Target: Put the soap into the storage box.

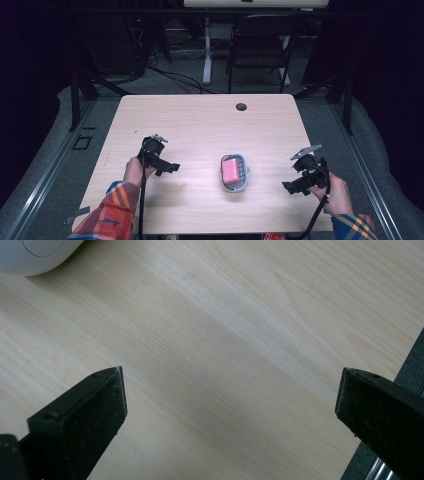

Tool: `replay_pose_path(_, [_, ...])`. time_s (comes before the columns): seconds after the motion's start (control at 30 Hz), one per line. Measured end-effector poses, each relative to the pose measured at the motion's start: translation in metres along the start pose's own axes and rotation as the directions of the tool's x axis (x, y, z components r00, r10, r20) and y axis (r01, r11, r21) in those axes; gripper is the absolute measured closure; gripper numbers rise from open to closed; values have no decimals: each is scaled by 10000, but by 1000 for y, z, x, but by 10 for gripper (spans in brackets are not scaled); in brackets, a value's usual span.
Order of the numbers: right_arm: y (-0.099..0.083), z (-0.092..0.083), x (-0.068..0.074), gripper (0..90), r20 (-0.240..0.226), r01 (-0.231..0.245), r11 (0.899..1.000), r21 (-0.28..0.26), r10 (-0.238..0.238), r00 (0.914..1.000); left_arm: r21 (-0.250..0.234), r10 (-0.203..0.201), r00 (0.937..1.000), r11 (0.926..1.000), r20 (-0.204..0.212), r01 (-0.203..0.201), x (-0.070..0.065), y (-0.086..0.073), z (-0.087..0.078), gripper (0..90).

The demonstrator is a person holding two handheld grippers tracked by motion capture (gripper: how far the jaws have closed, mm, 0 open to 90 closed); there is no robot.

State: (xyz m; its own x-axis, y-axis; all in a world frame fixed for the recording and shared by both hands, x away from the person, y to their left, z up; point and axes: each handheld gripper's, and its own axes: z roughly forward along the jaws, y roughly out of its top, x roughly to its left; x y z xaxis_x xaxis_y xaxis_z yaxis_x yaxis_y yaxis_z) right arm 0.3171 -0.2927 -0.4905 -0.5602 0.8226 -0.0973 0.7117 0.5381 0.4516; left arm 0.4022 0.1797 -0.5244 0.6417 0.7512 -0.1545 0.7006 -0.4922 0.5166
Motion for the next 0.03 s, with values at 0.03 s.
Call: replay_pose_path(0.03, [0, 1, -1, 0, -2, -11, 10000, -94, 11, 10000, 11, 11, 10000, 10000, -7, -11, 0, 0, 0, 0])
